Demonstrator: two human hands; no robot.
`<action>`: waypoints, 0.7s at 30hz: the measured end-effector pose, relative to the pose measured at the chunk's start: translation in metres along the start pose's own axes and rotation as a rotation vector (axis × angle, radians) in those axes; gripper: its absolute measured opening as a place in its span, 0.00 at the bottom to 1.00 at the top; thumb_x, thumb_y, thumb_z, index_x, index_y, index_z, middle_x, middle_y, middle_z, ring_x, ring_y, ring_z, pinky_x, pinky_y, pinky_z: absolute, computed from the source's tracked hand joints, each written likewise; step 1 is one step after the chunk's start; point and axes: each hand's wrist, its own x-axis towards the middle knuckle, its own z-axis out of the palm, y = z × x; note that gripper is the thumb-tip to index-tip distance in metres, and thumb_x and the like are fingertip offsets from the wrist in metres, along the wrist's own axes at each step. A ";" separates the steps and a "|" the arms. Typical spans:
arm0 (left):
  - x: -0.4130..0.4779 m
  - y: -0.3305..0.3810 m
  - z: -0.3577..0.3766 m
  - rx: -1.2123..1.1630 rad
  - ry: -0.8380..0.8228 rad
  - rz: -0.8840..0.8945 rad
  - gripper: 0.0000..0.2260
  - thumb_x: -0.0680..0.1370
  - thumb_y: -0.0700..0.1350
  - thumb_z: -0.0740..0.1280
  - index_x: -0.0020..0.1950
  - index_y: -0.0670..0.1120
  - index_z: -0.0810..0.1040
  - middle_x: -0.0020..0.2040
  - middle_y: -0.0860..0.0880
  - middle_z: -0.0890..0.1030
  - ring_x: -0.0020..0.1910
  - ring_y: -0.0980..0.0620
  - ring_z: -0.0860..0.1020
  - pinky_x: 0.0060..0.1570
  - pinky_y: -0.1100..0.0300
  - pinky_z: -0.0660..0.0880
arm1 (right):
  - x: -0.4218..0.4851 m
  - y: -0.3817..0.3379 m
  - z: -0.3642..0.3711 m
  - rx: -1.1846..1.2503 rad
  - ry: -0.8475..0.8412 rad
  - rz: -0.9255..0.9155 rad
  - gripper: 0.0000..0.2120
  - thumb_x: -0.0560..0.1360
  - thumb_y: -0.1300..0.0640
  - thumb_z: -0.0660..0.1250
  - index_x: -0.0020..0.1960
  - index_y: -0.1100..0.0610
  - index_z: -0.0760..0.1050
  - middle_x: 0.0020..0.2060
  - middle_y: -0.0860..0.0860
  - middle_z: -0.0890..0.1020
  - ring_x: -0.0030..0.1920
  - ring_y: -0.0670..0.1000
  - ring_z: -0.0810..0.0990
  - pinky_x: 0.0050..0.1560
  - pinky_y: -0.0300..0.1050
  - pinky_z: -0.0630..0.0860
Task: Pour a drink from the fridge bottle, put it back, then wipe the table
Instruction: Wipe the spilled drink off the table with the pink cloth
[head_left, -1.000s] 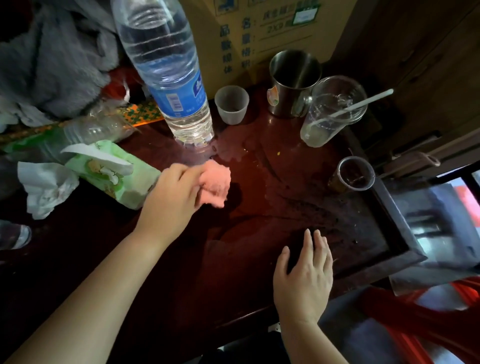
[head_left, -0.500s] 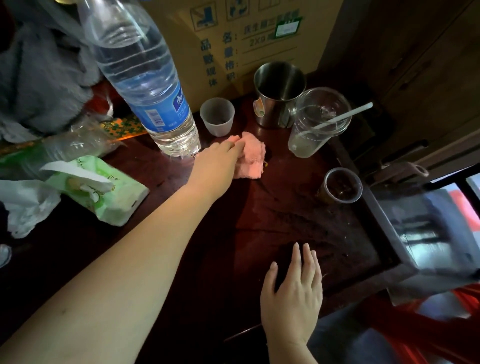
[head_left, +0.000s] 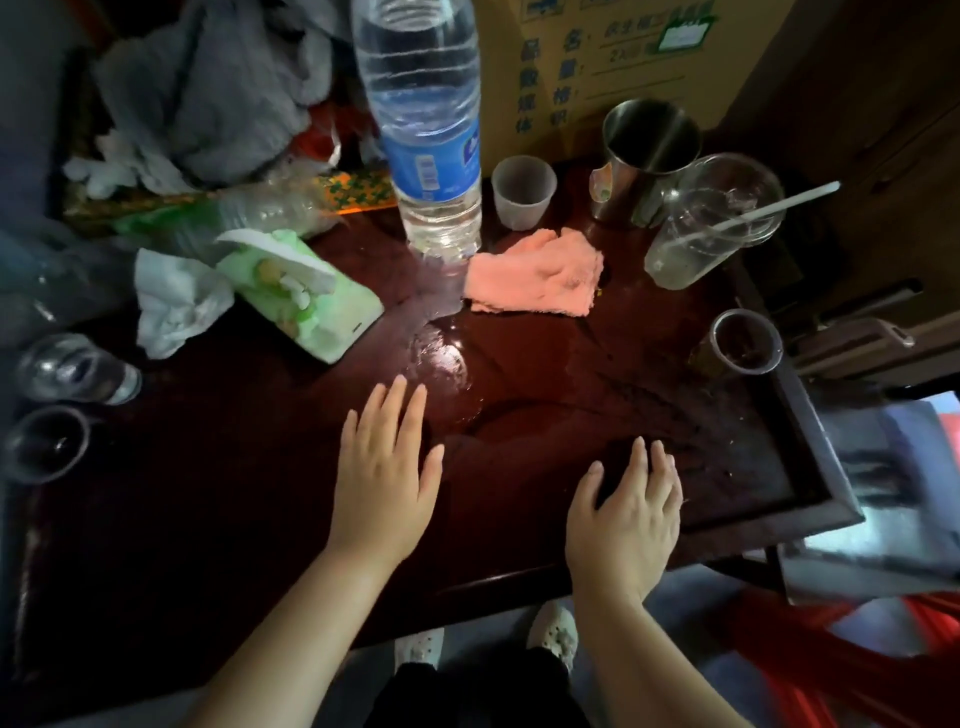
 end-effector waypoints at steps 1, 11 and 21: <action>-0.008 -0.005 0.002 0.025 -0.031 -0.032 0.26 0.79 0.53 0.54 0.73 0.40 0.64 0.74 0.40 0.64 0.73 0.40 0.62 0.68 0.40 0.61 | -0.001 0.000 0.000 0.000 0.002 -0.001 0.26 0.79 0.48 0.57 0.74 0.57 0.61 0.74 0.53 0.62 0.75 0.52 0.56 0.72 0.51 0.56; -0.025 -0.027 0.021 0.051 -0.113 -0.081 0.29 0.79 0.55 0.50 0.74 0.38 0.62 0.75 0.40 0.63 0.75 0.41 0.59 0.72 0.43 0.56 | -0.005 -0.001 0.003 0.017 0.078 -0.021 0.25 0.79 0.49 0.57 0.72 0.59 0.64 0.73 0.54 0.65 0.73 0.54 0.59 0.72 0.52 0.57; -0.021 -0.031 0.029 -0.016 -0.035 -0.079 0.28 0.78 0.53 0.51 0.73 0.38 0.63 0.74 0.40 0.63 0.75 0.43 0.58 0.73 0.48 0.52 | 0.013 -0.034 0.000 0.050 0.121 -0.671 0.23 0.77 0.53 0.61 0.70 0.59 0.66 0.69 0.60 0.67 0.70 0.57 0.64 0.71 0.50 0.59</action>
